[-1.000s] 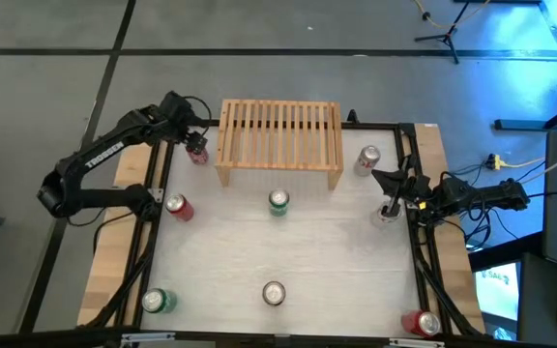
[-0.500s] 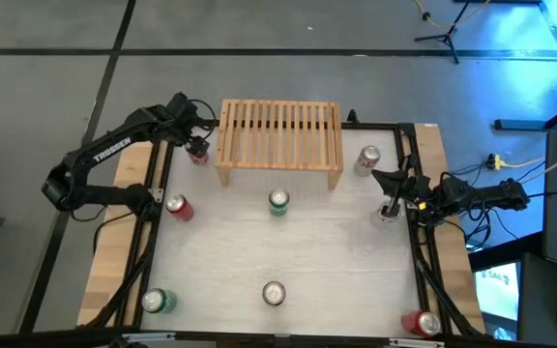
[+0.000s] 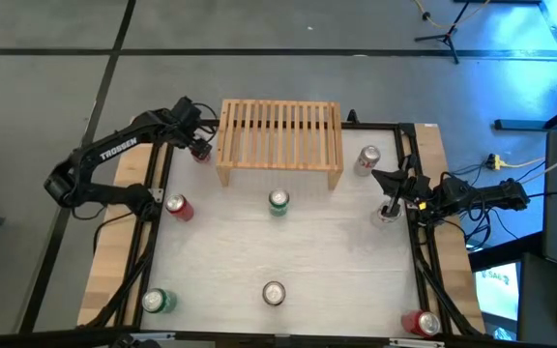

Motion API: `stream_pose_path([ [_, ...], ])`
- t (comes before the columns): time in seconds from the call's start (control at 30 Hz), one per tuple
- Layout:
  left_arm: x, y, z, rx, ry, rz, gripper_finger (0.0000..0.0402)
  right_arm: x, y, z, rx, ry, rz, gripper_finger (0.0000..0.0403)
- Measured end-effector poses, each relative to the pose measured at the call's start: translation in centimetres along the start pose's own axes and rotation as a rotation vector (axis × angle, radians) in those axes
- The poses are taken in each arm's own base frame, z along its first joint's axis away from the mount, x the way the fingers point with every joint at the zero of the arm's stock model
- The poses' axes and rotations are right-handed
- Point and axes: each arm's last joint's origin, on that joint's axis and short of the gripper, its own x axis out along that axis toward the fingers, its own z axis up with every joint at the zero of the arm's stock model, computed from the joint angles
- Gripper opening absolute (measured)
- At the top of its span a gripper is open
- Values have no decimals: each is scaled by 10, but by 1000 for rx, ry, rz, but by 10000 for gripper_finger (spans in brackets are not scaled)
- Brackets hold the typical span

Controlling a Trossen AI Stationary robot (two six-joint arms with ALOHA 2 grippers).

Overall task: Place canned beverage on shelf
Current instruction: Put the top red white soda can on the shelf

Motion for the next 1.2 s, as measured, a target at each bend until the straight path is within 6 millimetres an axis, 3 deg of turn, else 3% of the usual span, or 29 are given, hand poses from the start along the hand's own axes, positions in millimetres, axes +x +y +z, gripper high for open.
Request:
stream_pose_path([
  [0.93,3,0,1,21,-9,22,288,0,0,0,1,-3,2,1],
  [1.2,1,1,-1,18,-7,34,348,0,0,1,3,-7,7,1],
])
